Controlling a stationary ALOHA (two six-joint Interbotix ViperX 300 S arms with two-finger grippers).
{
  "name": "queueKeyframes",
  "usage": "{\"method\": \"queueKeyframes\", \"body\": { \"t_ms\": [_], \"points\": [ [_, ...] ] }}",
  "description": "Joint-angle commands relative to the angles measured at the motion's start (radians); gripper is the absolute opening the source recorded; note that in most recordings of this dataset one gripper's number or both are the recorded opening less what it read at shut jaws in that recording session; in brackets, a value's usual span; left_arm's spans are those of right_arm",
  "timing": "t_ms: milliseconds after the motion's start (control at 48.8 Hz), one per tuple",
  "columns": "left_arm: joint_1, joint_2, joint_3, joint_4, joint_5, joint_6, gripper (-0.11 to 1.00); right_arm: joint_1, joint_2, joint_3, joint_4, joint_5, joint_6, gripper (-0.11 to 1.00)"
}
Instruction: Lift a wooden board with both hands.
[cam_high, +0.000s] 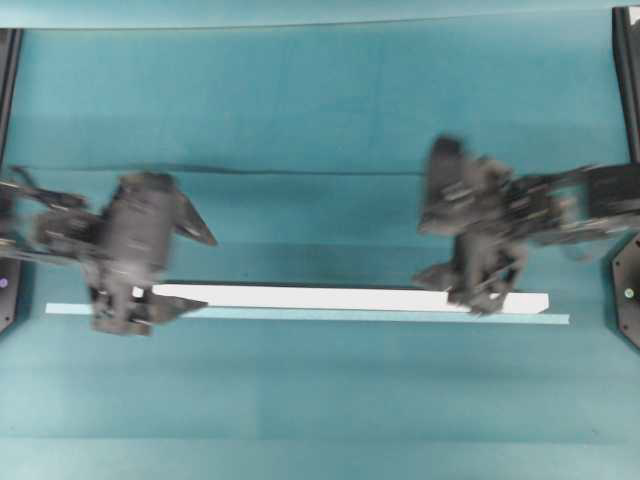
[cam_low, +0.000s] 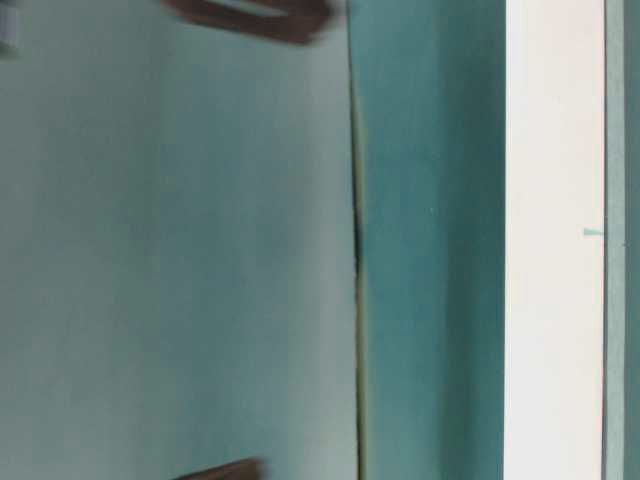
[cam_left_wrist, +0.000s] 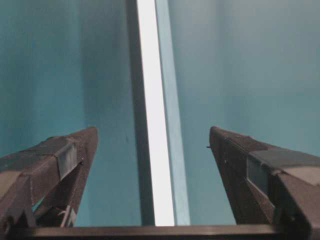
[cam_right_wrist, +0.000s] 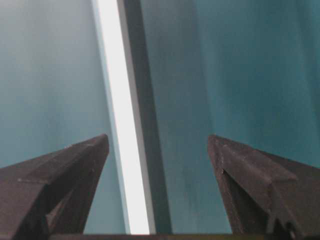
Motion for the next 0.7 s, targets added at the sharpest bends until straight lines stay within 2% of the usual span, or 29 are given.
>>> {"method": "queueKeyframes", "body": {
  "t_ms": [0,328,676],
  "points": [
    [0.009,-0.089,-0.005,0.003,-0.023,0.002,0.99,-0.002,-0.066,0.011,-0.006,-0.028,-0.021,0.92],
    [0.02,-0.308,0.049,0.003,-0.135,-0.008,0.97,0.011,-0.224,0.091,-0.005,-0.212,-0.04,0.92],
    [0.021,-0.33,0.048,0.003,-0.141,-0.011,0.96,0.028,-0.311,0.117,-0.006,-0.337,-0.061,0.92]
  ]
}}
